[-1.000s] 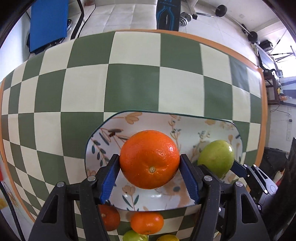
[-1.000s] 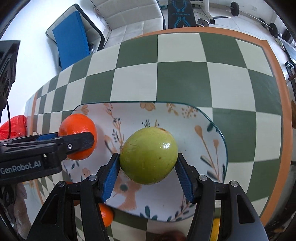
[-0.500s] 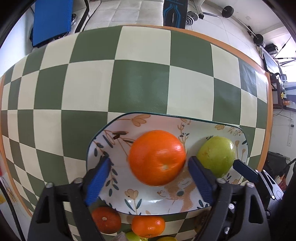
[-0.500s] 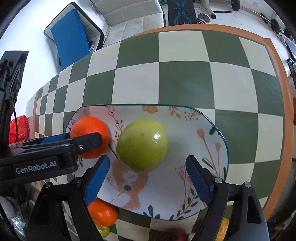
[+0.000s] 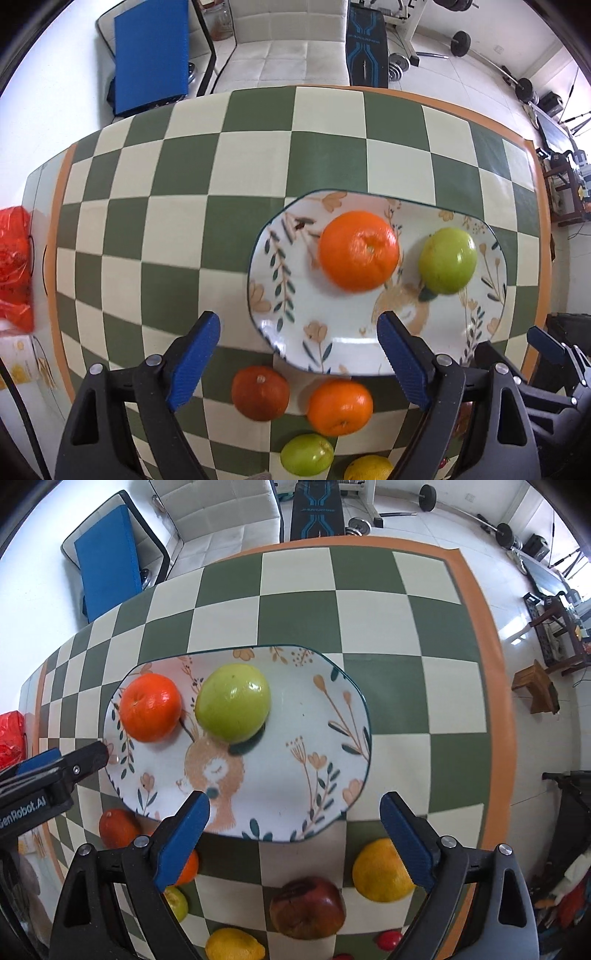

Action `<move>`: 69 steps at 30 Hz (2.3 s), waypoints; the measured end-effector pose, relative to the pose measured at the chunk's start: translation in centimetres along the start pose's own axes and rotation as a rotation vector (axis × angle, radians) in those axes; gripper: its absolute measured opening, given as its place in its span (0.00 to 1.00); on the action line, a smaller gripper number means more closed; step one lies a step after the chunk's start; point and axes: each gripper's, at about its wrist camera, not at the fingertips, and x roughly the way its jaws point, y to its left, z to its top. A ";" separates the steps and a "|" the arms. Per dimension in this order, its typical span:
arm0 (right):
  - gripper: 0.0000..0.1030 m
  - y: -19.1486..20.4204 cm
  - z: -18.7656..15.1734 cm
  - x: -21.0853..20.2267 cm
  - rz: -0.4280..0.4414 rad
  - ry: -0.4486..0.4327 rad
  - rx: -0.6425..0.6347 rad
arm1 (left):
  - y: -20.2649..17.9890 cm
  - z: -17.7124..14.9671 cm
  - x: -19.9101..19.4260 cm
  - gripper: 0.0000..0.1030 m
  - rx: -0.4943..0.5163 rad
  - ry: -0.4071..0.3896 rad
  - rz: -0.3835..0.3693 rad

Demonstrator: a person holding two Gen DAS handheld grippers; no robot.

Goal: Organize fruits
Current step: 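Lift both open tools up away from the plate, then grasp the red-brown apple with right tool while left tool grasps a green apple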

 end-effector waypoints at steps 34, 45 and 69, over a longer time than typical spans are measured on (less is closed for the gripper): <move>0.93 1.5 -15.0 -20.4 0.012 -0.323 0.000 | 0.4 -14.2 -17.3 0.85 0.041 -0.340 -0.049; 0.93 -3.4 -13.1 -6.5 0.087 -0.066 0.124 | 0.3 -13.6 -6.9 0.97 0.042 -0.127 0.057; 0.67 -3.0 -14.9 5.2 0.084 0.182 0.009 | -3.7 -14.8 7.3 0.95 0.285 0.192 0.045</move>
